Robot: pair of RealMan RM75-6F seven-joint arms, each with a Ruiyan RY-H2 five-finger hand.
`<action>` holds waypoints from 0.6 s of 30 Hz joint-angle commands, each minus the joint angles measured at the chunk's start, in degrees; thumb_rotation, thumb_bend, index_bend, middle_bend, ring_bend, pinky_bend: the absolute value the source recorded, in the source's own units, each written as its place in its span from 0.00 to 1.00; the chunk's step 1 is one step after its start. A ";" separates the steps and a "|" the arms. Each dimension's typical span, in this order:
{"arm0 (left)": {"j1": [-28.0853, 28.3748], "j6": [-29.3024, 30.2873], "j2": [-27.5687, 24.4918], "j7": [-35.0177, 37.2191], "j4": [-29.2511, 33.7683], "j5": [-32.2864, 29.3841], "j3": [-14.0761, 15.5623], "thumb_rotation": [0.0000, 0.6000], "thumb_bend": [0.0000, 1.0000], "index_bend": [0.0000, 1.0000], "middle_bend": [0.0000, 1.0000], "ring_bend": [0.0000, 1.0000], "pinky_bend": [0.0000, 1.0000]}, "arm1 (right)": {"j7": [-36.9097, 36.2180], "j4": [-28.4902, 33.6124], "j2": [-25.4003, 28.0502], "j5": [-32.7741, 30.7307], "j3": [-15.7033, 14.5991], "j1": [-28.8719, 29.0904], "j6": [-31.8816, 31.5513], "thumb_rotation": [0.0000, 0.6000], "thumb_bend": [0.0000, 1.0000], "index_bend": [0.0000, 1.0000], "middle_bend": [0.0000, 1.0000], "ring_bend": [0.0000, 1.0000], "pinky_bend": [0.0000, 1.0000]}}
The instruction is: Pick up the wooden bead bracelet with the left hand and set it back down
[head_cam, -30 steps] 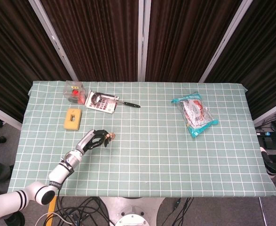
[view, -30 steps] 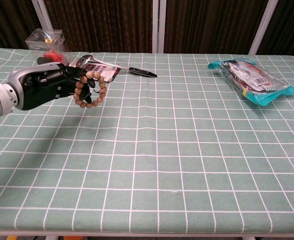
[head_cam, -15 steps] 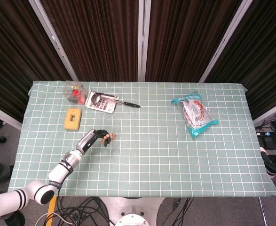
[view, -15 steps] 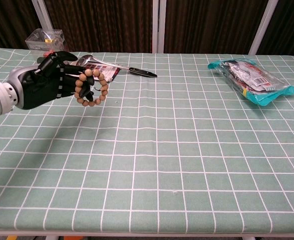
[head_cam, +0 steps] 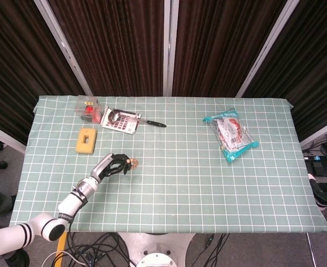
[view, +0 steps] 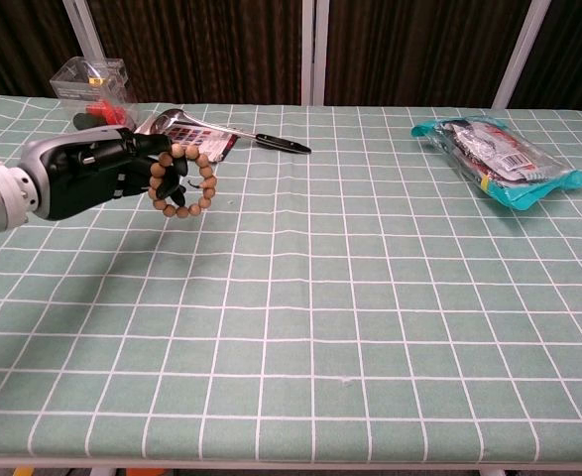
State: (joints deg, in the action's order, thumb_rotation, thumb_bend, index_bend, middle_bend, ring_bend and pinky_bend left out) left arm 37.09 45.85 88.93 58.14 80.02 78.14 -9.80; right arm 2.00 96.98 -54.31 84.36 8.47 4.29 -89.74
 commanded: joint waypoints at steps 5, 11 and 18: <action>0.18 -0.32 0.17 -0.51 -0.17 -0.39 0.01 0.66 0.55 0.54 0.69 0.46 0.13 | -0.04 -0.10 -0.02 -0.07 0.04 0.04 0.06 1.00 0.14 0.10 0.18 0.00 0.00; 0.29 -0.11 0.18 -0.95 -0.01 -0.27 -0.07 0.71 0.59 0.54 0.68 0.46 0.13 | -0.19 -0.25 -0.05 -0.04 0.10 -0.04 -0.19 1.00 0.14 0.10 0.18 0.00 0.00; 0.32 -0.13 0.15 -1.41 0.15 -0.43 -0.01 0.79 0.66 0.53 0.67 0.46 0.13 | -0.49 -0.46 -0.09 0.04 0.08 -0.20 -0.44 1.00 0.14 0.10 0.18 0.00 0.00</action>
State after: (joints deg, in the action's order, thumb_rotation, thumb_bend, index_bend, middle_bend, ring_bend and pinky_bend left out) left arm 37.41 45.71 89.08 56.75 80.16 77.69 -9.83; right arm 1.52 96.53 -54.41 84.40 8.55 4.10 -90.18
